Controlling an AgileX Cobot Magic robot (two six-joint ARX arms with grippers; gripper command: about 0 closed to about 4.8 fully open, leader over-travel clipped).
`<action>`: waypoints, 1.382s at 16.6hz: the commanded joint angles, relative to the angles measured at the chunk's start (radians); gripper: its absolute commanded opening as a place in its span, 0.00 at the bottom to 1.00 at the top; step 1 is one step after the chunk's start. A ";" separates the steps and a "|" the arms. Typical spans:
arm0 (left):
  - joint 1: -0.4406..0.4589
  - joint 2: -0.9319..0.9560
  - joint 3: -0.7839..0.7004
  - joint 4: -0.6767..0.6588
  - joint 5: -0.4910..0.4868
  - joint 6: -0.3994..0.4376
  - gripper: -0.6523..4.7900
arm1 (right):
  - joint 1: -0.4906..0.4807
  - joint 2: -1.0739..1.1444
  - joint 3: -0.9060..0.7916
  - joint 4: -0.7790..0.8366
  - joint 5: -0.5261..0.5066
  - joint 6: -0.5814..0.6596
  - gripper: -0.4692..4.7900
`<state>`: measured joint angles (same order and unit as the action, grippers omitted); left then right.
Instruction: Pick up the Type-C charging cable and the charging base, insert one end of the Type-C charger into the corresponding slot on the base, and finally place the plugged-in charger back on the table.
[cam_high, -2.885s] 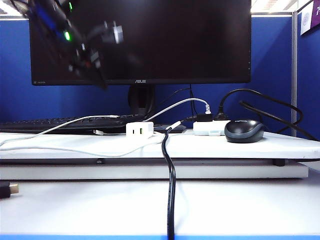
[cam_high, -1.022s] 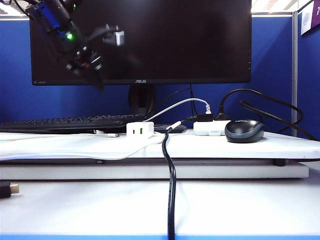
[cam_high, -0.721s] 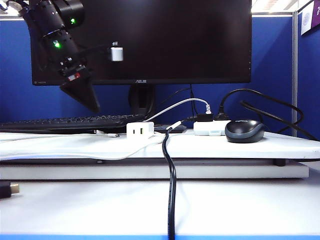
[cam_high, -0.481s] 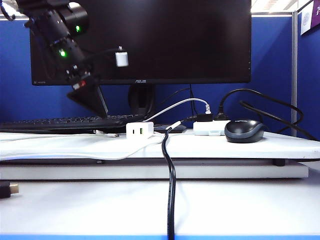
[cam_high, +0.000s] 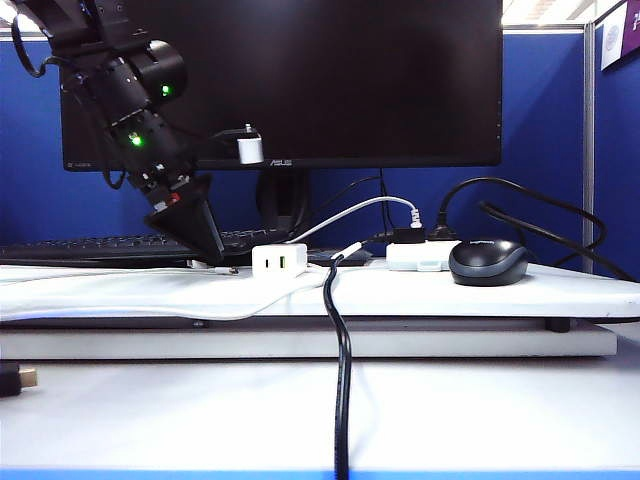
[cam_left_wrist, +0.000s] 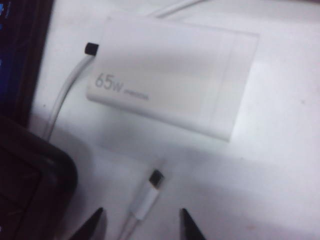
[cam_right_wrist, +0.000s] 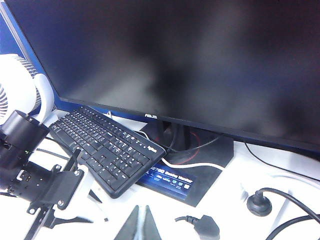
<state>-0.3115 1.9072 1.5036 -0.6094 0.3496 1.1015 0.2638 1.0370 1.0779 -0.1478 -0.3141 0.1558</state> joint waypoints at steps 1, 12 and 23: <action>-0.001 0.013 0.003 0.015 0.010 0.002 0.51 | 0.000 -0.001 0.005 0.014 -0.003 -0.003 0.09; -0.001 0.055 0.003 0.004 0.010 0.002 0.32 | 0.000 -0.001 0.005 0.014 -0.003 -0.003 0.09; -0.001 -0.036 0.004 -0.027 0.006 -0.043 0.37 | 0.000 -0.001 0.005 0.014 -0.003 -0.003 0.09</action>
<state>-0.3115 1.8999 1.5013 -0.6487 0.3546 1.0576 0.2638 1.0389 1.0779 -0.1482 -0.3145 0.1558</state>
